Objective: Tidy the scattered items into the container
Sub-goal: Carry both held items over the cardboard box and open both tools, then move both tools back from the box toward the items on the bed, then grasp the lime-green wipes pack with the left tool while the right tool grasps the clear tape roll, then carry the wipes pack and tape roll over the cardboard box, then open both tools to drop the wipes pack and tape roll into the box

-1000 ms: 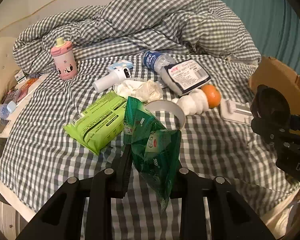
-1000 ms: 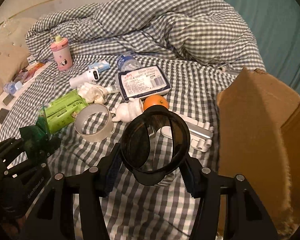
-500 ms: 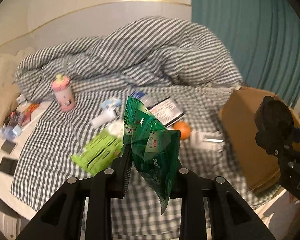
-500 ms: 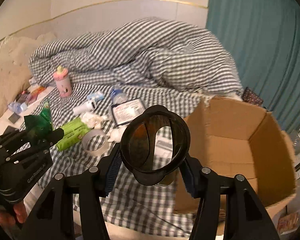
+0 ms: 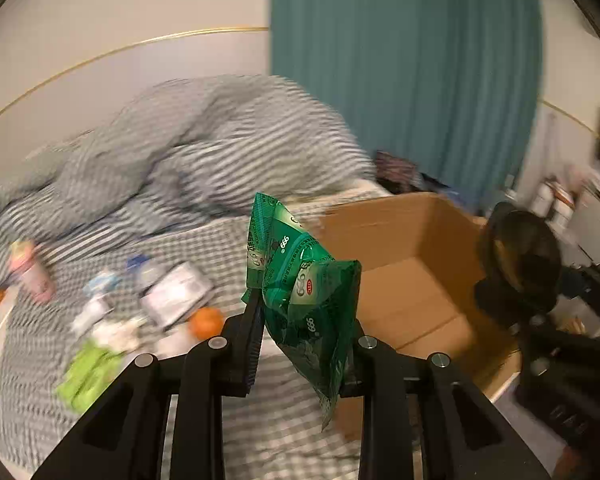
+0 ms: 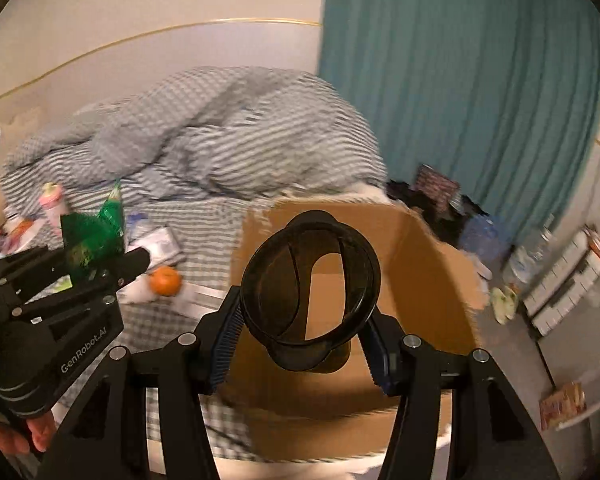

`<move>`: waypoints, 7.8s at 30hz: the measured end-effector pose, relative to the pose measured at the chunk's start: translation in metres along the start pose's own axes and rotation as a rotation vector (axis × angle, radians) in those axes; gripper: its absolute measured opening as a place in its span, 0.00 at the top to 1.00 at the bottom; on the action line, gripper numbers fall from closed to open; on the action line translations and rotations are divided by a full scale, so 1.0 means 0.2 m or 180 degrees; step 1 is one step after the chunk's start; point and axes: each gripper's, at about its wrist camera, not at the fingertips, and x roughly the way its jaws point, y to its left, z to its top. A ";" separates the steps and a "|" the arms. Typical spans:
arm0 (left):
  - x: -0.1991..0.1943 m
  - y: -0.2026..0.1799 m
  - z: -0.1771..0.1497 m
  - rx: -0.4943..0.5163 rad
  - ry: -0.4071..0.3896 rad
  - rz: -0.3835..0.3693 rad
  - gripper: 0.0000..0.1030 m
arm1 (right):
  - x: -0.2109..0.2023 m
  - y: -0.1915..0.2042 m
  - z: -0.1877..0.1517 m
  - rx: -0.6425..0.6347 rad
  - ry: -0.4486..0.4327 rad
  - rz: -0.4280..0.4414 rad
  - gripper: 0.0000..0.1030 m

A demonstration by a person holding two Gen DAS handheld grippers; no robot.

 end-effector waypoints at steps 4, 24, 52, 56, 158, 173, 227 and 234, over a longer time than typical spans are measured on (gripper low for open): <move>0.12 -0.24 0.06 0.0207 0.0097 -0.0228 0.73 | 0.07 -0.21 -0.05 0.0168 0.0121 -0.0161 0.47; 0.42 -0.41 0.00 0.0222 0.0297 0.0163 0.01 | 0.38 -0.50 -0.18 0.0444 0.0405 -0.0472 0.21; 0.08 0.57 -0.19 -0.0414 0.0347 0.0975 0.01 | 0.28 0.38 -0.02 -0.0252 0.0174 0.0145 0.21; -0.01 0.84 -0.26 -0.0685 0.0384 0.1162 0.01 | 0.29 0.60 0.00 -0.0378 0.0156 0.0311 0.21; 0.47 1.44 -0.88 -0.0480 0.1360 0.1035 0.26 | 0.73 1.23 -0.12 -0.0546 0.1044 0.1129 0.93; 0.13 1.41 -0.66 -0.0544 0.1046 0.1286 0.43 | 0.62 1.25 -0.09 -0.0598 0.0925 0.1154 0.93; 0.46 -0.49 0.18 0.0935 0.0642 -0.0119 0.28 | 0.44 -0.62 -0.18 0.0843 0.0649 -0.0263 0.49; 0.33 -0.41 0.24 0.0946 0.0223 0.0144 0.05 | 0.41 -0.59 -0.13 0.0825 0.0471 -0.0317 0.21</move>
